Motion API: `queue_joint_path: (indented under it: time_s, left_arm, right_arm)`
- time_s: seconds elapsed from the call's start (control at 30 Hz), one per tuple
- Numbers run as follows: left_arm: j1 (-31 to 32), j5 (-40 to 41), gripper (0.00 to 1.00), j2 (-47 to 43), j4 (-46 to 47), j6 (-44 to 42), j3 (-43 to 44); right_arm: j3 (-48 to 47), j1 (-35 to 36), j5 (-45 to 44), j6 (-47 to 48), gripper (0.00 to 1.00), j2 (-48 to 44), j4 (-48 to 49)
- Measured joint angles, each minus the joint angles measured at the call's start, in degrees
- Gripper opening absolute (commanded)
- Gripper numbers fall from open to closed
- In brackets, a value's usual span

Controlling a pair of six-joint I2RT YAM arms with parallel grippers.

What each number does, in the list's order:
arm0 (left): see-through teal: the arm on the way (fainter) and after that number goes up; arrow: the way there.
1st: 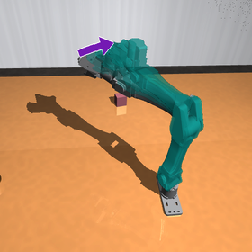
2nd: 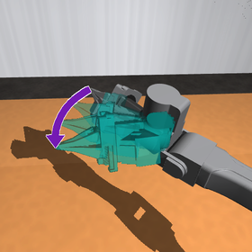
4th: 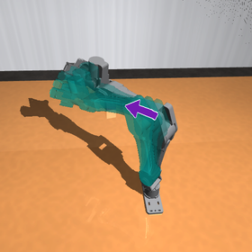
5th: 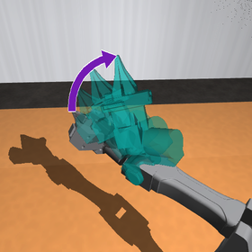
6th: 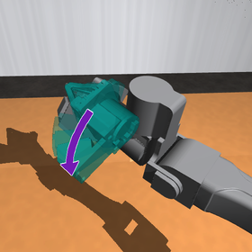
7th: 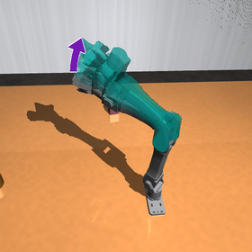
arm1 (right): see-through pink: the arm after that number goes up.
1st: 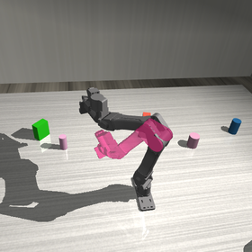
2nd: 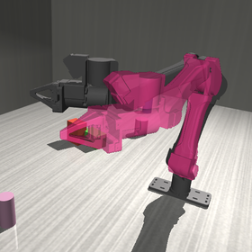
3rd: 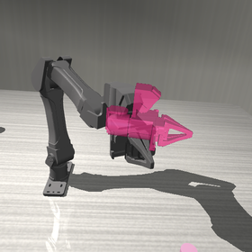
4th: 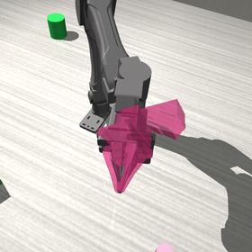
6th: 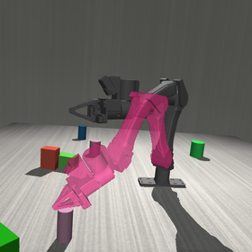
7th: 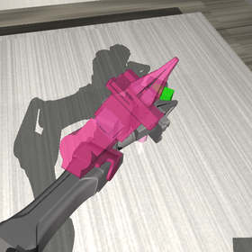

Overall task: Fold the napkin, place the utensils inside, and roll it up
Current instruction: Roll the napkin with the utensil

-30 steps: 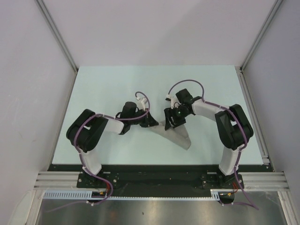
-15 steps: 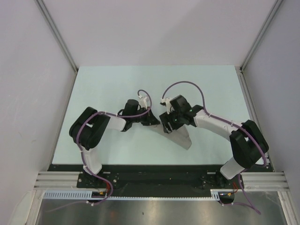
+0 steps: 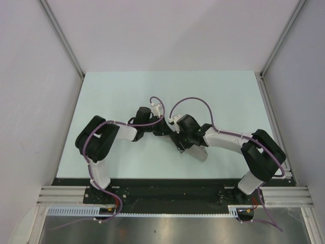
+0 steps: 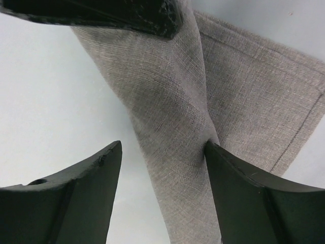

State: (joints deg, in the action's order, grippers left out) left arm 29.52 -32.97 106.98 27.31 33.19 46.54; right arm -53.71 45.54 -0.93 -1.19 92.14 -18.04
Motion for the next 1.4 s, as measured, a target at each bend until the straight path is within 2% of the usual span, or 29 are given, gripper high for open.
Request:
queue_joint_path:
  time_s: [0.07, 0.1, 0.13, 0.17, 0.2, 0.4, 0.63, 0.8, 1.17, 1.4]
  left_arm:
    - [0.0, 0.7, 0.38, 0.0, -0.4, -0.2, 0.1]
    - [0.0, 1.1, 0.46, 0.0, -0.7, -0.3, 0.1]
    - [0.0, 1.4, 0.50, 0.0, -1.0, -0.2, 0.2]
    - [0.0, 1.7, 0.53, 0.0, -1.1, -0.4, 0.2]
    - [0.0, 2.0, 0.58, 0.0, -1.4, -0.4, 0.3]
    - [-2.0, 4.5, 0.68, -2.5, -3.7, -0.6, 0.7]
    - [-6.6, 8.9, 0.73, -11.4, -4.2, -1.1, -4.0]
    - [-6.7, 8.1, 0.75, -15.5, -3.6, -2.4, -7.1]
    - [-4.9, 3.9, 0.76, -12.5, 1.9, -1.2, -11.2]
    - [-3.7, 2.1, 0.72, -7.0, 6.8, 1.4, -10.2]
  right_arm:
    - [-0.1, 0.0, -0.4, 0.2, 0.65, 1.9, 0.2]
    - [-0.1, 0.0, -0.5, 0.3, 0.61, 2.8, 0.2]
    - [-0.1, 0.0, -0.7, 0.5, 0.57, 3.5, 0.3]
    - [-0.3, 0.0, -1.0, 0.8, 0.52, 3.7, 0.3]
    - [-0.4, -0.2, -1.1, 0.8, 0.43, 3.7, 0.3]
    - [-0.9, -3.2, 4.1, 0.7, 0.32, 4.0, -0.1]
    - [-4.2, -9.5, 18.4, 1.3, 0.29, 7.3, -3.2]
    - [-6.8, -13.6, 29.5, 1.3, 0.28, 11.1, -5.0]
    - [-10.8, -18.0, 48.4, 1.1, 0.28, 19.9, -6.5]
    - [-11.3, -20.3, 55.4, 0.8, 0.29, 23.1, -6.1]
